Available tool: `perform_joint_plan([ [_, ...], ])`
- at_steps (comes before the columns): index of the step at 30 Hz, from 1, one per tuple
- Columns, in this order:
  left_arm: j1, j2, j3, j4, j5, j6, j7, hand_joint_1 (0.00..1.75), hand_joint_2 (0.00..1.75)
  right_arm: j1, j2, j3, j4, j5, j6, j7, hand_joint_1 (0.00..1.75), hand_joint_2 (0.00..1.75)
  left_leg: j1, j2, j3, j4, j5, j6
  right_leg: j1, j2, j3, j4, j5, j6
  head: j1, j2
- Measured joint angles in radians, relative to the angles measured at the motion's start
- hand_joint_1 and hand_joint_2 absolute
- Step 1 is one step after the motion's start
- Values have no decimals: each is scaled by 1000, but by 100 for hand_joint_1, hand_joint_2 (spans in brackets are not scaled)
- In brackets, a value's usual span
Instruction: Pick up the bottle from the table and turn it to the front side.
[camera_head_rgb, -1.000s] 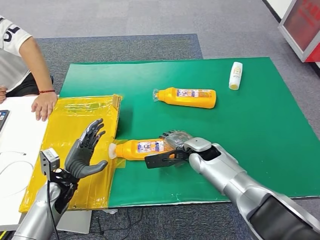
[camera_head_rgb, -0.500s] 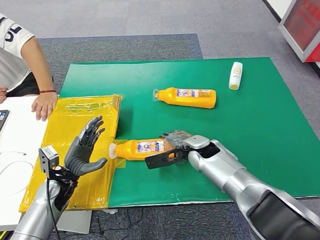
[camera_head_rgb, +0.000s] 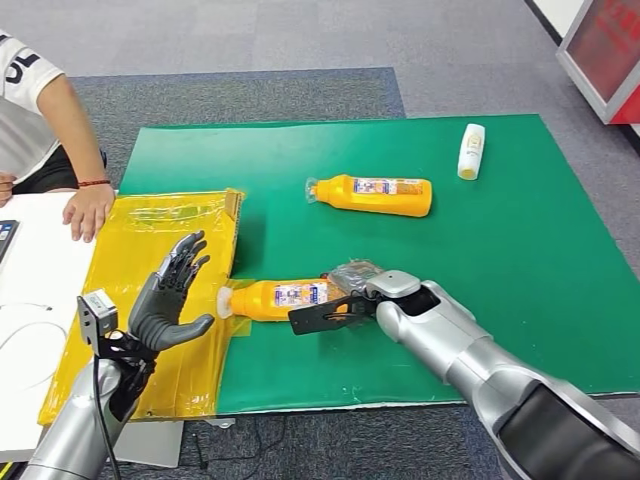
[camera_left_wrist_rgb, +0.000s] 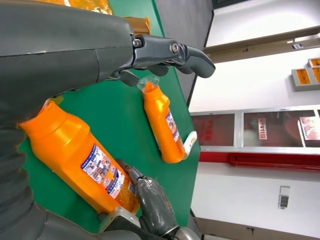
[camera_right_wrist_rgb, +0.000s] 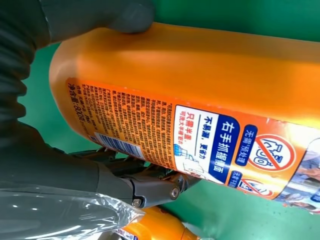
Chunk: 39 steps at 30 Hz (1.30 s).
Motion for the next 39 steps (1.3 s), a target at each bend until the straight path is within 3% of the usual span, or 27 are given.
perform_joint_plan([
  [8, 0, 0, 0, 5, 0, -2, -8, 0, 175, 19, -21, -26, 4, -113, -23, -54, 175, 175, 0, 0, 1, 0, 0, 0, 0, 0, 0, 0, 0, 0, 0, 0],
  [14, 1, 1, -1, 17, 0, -16, -27, 0, 175, 69, -91, -118, -2, -290, 5, -184, 175, 175, 0, 0, 1, 0, 0, 0, 0, 0, 1, 0, 0, 0, 0, 0],
  [18, 1, 2, -2, 26, 0, -16, -35, 0, 175, 111, -142, -181, -20, -363, 15, -223, 175, 175, 0, 0, 1, 0, -1, 1, 0, 0, 2, -1, 0, 0, 0, 0],
  [32, 2, 5, -4, 37, 1, -16, -43, 0, 175, 198, -231, -310, -43, -515, 73, -330, 175, 175, 0, 0, 1, 1, 0, 1, 0, -1, 3, -1, 0, 1, 0, 0],
  [39, 3, 11, -5, 39, 5, -16, -51, 0, 175, 223, -247, -353, -46, -548, 93, -357, 175, 175, 0, 0, 1, 1, 0, 1, 0, -1, 3, -1, 0, 1, 0, 0],
])
